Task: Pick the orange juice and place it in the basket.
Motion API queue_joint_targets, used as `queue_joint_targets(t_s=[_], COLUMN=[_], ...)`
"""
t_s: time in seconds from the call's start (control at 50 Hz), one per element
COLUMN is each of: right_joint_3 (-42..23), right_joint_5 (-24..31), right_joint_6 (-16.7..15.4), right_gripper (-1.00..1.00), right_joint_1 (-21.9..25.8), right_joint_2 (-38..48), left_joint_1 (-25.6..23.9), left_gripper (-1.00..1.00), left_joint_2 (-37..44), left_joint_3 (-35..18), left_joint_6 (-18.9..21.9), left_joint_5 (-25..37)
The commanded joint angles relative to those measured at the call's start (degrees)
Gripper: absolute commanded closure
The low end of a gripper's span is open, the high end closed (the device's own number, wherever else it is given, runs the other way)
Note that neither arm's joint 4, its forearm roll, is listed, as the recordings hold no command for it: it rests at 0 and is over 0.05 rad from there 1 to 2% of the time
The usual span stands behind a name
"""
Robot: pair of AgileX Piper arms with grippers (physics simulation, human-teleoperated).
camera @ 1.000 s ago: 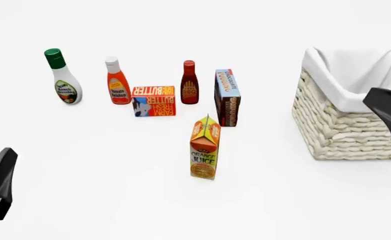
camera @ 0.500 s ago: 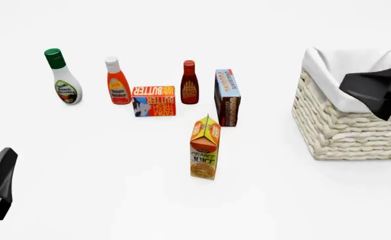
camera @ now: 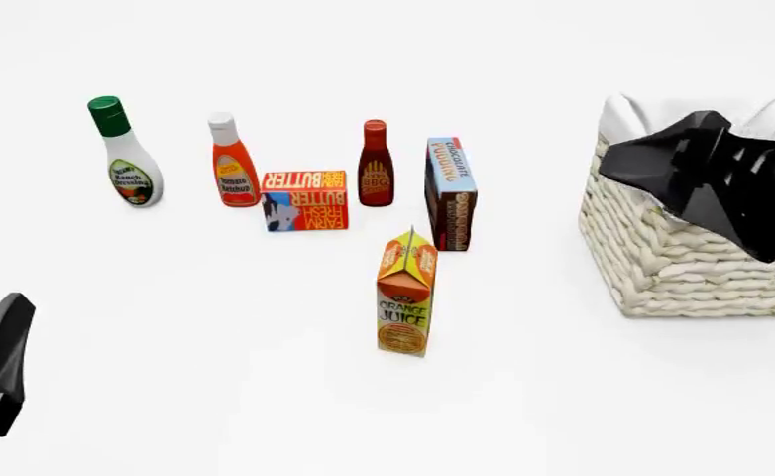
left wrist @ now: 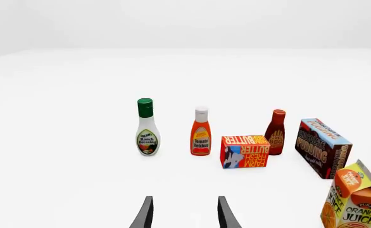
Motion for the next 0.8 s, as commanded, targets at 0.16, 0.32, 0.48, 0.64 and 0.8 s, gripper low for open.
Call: queue_joint_targets(t_s=[0.16, 0.32, 0.48, 0.64, 0.8], right_joint_3=[-3.75, -5.66, -8.60, -10.92, -14.76], right_joint_5=[1.42, 2.97, 5.91, 8.22, 10.15], right_joint_6=[4.90, 6.21, 7.21, 6.91, 7.12], right_gripper=[-1.00, -1.00, -1.00, -1.00, -1.00], right_joint_1=[3.76, 5.35, 6.49, 6.67, 7.07], right_joint_2=[7.73, 11.43, 14.11, 16.42, 18.57], left_joint_1=[0.01, 0.00, 0.00, 0.02, 0.01], left_gripper=[-1.00, -1.00, -1.00, -1.00, -1.00], left_joint_2=[0.00, 0.00, 0.01, -0.04, 0.02], left_joint_3=[0.00, 0.00, 0.00, 0.00, 0.00], left_joint_6=[0.00, -0.01, 0.01, -0.01, -0.02], left_joint_5=[0.00, 0.00, 0.00, 0.01, 0.00])
